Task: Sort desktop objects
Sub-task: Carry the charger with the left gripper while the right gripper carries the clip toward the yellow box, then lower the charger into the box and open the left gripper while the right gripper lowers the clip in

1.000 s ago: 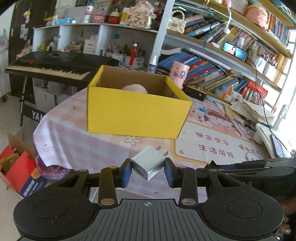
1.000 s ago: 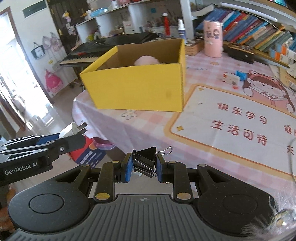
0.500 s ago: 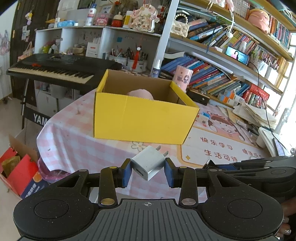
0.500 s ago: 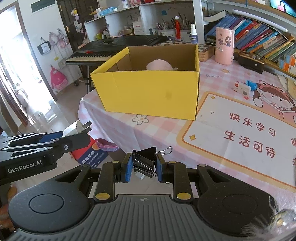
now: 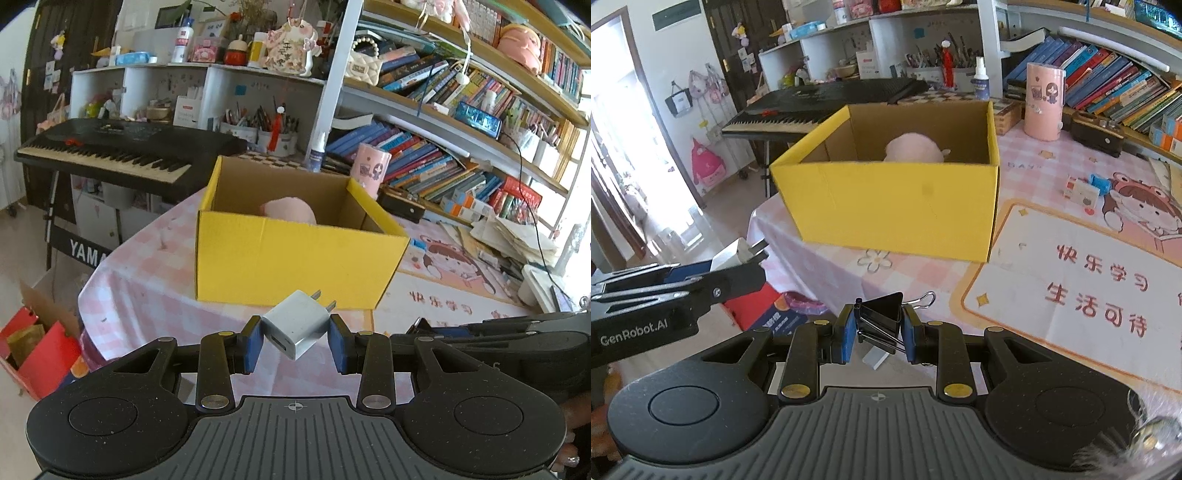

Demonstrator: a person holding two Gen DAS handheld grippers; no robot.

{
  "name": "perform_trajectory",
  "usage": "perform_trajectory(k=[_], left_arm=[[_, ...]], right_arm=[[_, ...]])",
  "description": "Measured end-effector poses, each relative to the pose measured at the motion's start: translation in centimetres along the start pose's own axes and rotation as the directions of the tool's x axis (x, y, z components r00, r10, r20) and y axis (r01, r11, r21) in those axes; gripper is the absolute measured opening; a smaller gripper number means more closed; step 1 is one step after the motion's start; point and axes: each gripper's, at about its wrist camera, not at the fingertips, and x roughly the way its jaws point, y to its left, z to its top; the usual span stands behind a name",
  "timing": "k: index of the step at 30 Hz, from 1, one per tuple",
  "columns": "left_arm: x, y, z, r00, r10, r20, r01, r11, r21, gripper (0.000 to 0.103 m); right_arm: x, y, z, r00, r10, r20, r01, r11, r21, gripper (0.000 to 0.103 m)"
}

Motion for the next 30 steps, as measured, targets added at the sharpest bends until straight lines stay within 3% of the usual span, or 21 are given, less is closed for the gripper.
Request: perform_trajectory(k=[17, 30], left_arm=[[4.6, 0.2, 6.9, 0.991, 0.050, 0.124, -0.048, 0.999, -0.025, 0.037], [10.4, -0.6, 8.8, 0.991, 0.109, 0.079, -0.108, 0.994, -0.020, 0.037]], right_arm=[[1.1, -2.2, 9.6, 0.979, 0.021, 0.203, -0.009, 0.998, -0.059, 0.024], [5.9, -4.5, 13.0, 0.987, 0.053, 0.149, -0.022, 0.979, -0.203, 0.024]])
